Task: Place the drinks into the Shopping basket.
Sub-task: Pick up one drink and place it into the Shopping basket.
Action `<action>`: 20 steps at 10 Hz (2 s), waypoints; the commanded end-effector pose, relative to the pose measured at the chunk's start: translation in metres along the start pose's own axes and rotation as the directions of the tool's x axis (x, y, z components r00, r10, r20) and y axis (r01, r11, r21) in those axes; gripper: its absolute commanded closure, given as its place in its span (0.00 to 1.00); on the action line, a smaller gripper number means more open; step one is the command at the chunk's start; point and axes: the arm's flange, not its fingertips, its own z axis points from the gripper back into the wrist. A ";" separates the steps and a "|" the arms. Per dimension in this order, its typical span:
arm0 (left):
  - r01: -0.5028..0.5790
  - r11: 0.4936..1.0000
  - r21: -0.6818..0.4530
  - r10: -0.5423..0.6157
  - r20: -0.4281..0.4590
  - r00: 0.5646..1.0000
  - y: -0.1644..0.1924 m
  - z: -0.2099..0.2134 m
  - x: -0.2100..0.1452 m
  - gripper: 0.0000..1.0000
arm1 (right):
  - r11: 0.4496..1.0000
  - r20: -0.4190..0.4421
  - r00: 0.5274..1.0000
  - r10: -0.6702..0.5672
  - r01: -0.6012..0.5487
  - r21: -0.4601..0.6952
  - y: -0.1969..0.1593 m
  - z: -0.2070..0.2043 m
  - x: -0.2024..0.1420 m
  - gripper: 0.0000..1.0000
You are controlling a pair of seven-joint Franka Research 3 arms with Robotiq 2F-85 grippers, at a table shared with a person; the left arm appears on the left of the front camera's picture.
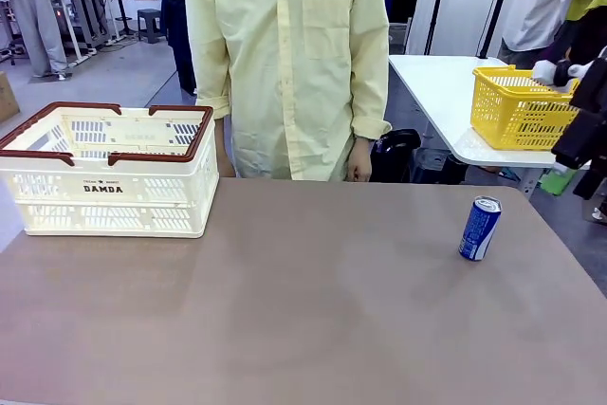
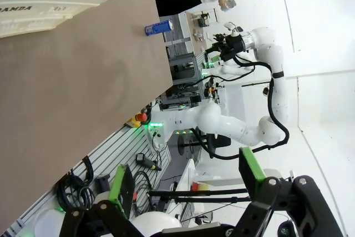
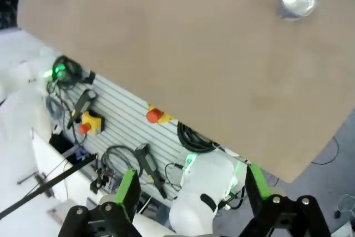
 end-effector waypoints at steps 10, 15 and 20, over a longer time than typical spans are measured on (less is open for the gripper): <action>0.020 1.000 -0.017 -0.020 -0.001 1.000 -0.002 0.002 -0.001 0.00 | 0.921 0.233 0.938 -0.257 0.311 -0.236 -0.054 -0.092 0.129 0.00; 0.020 1.000 -0.017 -0.020 -0.001 1.000 -0.002 0.002 -0.001 0.00 | 0.835 0.292 0.910 -0.293 0.393 -0.386 -0.058 -0.109 0.134 0.00; 0.020 1.000 -0.017 -0.020 -0.001 1.000 -0.002 0.002 -0.001 0.00 | 0.848 0.314 0.894 -0.318 0.417 -0.327 -0.082 -0.127 0.145 0.00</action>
